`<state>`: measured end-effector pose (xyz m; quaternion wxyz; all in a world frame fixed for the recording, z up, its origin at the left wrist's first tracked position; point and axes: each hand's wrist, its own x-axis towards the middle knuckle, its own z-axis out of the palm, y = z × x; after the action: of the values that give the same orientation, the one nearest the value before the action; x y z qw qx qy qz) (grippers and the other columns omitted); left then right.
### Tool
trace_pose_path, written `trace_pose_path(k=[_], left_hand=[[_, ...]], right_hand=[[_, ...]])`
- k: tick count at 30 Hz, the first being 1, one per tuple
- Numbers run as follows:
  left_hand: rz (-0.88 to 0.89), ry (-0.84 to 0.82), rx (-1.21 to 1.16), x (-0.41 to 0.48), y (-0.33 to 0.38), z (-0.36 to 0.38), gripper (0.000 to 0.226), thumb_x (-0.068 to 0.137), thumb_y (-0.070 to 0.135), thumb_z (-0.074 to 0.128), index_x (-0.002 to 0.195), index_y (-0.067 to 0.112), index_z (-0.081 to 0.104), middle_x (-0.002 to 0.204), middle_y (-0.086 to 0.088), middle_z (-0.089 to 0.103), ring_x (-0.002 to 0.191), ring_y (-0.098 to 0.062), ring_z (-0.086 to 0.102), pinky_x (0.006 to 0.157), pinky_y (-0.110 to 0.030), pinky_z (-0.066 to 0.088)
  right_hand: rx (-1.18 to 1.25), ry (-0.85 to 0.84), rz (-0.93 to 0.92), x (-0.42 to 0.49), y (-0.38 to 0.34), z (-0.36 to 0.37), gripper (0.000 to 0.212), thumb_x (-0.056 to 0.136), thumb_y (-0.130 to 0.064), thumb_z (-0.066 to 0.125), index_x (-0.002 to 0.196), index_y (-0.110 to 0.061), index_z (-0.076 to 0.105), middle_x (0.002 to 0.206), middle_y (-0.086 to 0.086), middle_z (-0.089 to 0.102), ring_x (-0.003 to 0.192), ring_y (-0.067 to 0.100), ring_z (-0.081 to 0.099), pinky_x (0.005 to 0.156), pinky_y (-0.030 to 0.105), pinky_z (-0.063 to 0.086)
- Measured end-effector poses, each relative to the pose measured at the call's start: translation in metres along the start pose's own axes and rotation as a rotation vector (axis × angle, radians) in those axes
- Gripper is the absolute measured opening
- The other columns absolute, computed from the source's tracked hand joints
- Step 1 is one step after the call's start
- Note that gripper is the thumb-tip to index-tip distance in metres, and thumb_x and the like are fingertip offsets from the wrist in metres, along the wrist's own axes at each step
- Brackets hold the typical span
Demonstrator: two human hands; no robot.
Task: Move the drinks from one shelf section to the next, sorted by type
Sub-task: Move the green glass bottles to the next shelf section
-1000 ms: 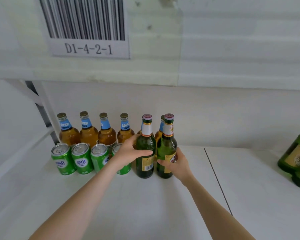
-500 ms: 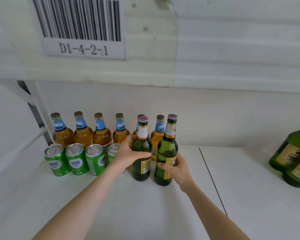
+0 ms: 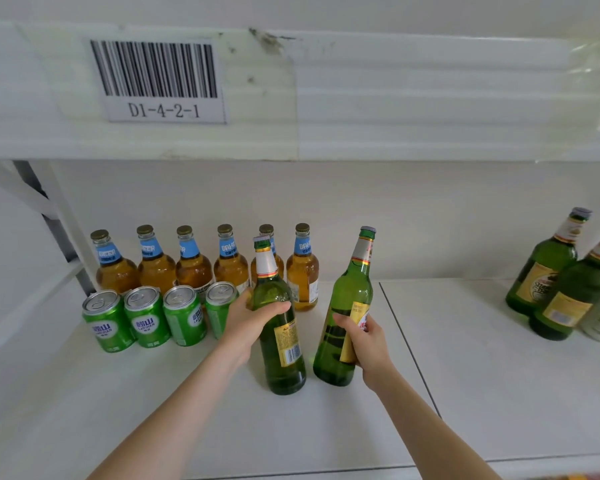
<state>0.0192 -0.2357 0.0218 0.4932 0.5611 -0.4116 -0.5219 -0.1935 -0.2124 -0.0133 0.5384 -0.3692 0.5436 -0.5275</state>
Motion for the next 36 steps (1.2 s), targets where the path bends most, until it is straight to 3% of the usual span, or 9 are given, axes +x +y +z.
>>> trace_pose_path(k=[9, 13, 17, 25, 31, 36], left_hand=[[-0.024, 0.004, 0.035, -0.031, -0.001, 0.028, 0.052, 0.064, 0.028, 0.089, 0.109, 0.029, 0.063, 0.106, 0.0, 0.071, 0.101, -0.021, 0.064, 0.078, -0.038, 0.053], [-0.027, 0.042, 0.025, -0.054, -0.006, 0.049, 0.058, 0.063, 0.028, 0.09, 0.112, 0.03, 0.061, 0.11, 0.001, 0.068, 0.103, -0.021, 0.062, 0.075, -0.037, 0.051], [-0.039, 0.082, 0.007, -0.085, -0.009, 0.073, 0.05, 0.062, 0.027, 0.09, 0.101, 0.035, 0.059, 0.104, 0.003, 0.068, 0.097, -0.018, 0.062, 0.066, -0.033, 0.049], [-0.036, 0.075, 0.021, -0.148, -0.016, 0.112, 0.049, 0.061, 0.03, 0.089, 0.102, 0.027, 0.064, 0.102, -0.003, 0.071, 0.098, -0.023, 0.064, 0.073, -0.037, 0.051], [-0.018, 0.069, 0.029, -0.194, -0.019, 0.139, 0.047, 0.062, 0.027, 0.089, 0.101, 0.025, 0.064, 0.1, -0.003, 0.072, 0.096, -0.023, 0.065, 0.071, -0.034, 0.05], [-0.01, 0.022, 0.072, -0.235, -0.022, 0.169, 0.047, 0.064, 0.03, 0.088, 0.103, 0.028, 0.061, 0.105, 0.0, 0.069, 0.096, -0.02, 0.063, 0.067, -0.032, 0.047]], right_hand=[[-0.011, 0.007, -0.03, -0.023, -0.014, -0.036, 0.023, 0.08, -0.027, 0.077, 0.099, -0.027, 0.064, 0.093, 0.001, 0.073, 0.088, 0.019, 0.07, 0.063, 0.028, 0.055], [-0.036, -0.013, -0.02, -0.032, -0.017, -0.062, 0.027, 0.078, -0.027, 0.079, 0.101, -0.025, 0.065, 0.095, 0.003, 0.072, 0.09, 0.021, 0.07, 0.068, 0.032, 0.057], [-0.042, -0.038, -0.001, -0.046, -0.019, -0.093, 0.029, 0.077, -0.027, 0.08, 0.102, -0.023, 0.067, 0.093, 0.003, 0.073, 0.089, 0.021, 0.07, 0.069, 0.033, 0.058], [-0.058, -0.074, -0.008, -0.087, -0.02, -0.145, 0.028, 0.074, -0.027, 0.082, 0.098, -0.023, 0.068, 0.088, 0.001, 0.074, 0.083, 0.018, 0.072, 0.063, 0.028, 0.057], [-0.072, -0.077, -0.034, -0.125, -0.018, -0.184, 0.029, 0.073, -0.027, 0.082, 0.097, -0.022, 0.069, 0.087, 0.001, 0.075, 0.084, 0.019, 0.072, 0.068, 0.033, 0.058], [-0.076, -0.062, -0.059, -0.165, -0.021, -0.229, 0.031, 0.072, -0.029, 0.083, 0.097, -0.024, 0.066, 0.088, -0.002, 0.074, 0.082, 0.015, 0.071, 0.058, 0.024, 0.056]])
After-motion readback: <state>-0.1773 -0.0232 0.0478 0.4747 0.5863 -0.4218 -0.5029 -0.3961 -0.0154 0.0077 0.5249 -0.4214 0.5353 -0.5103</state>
